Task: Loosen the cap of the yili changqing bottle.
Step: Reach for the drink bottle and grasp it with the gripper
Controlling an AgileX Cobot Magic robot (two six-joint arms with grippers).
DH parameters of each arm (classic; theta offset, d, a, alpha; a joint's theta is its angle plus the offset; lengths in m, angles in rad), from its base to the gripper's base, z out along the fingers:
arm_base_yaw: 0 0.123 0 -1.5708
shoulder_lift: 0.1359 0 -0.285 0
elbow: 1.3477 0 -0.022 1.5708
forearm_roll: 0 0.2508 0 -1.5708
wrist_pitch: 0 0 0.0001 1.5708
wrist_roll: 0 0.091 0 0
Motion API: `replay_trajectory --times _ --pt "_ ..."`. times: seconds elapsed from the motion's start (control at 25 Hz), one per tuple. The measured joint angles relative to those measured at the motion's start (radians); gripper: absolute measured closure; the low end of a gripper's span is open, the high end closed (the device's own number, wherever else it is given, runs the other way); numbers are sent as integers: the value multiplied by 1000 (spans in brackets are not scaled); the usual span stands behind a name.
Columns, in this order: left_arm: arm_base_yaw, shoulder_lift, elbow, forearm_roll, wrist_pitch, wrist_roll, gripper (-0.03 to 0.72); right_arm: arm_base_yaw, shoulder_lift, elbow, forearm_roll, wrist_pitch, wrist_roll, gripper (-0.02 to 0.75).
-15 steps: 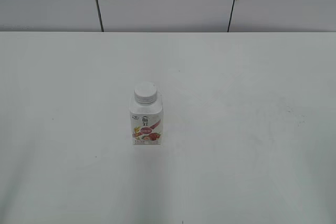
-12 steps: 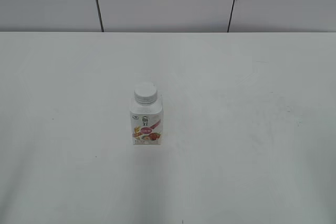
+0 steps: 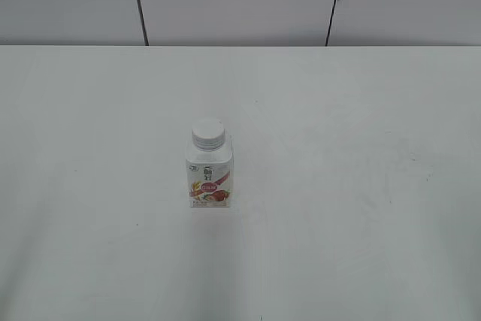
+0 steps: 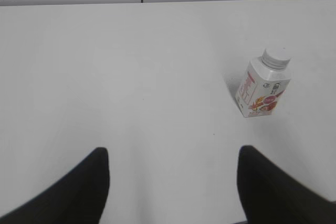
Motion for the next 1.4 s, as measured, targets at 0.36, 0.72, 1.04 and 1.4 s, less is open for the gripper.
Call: replay_trajectory --times 0.36,0.72,1.04,1.4 --pt "0 0 0 0 0 0 218 0 0 0 0 0 0 164" --pt "0 0 0 0 0 0 218 0 0 0 0 0 0 164" --pt "0 0 -4 0 -10 0 218 0 0 0 1 0 0 164" --pt "0 16 20 96 -409 0 218 0 0 0 2 0 0 164"
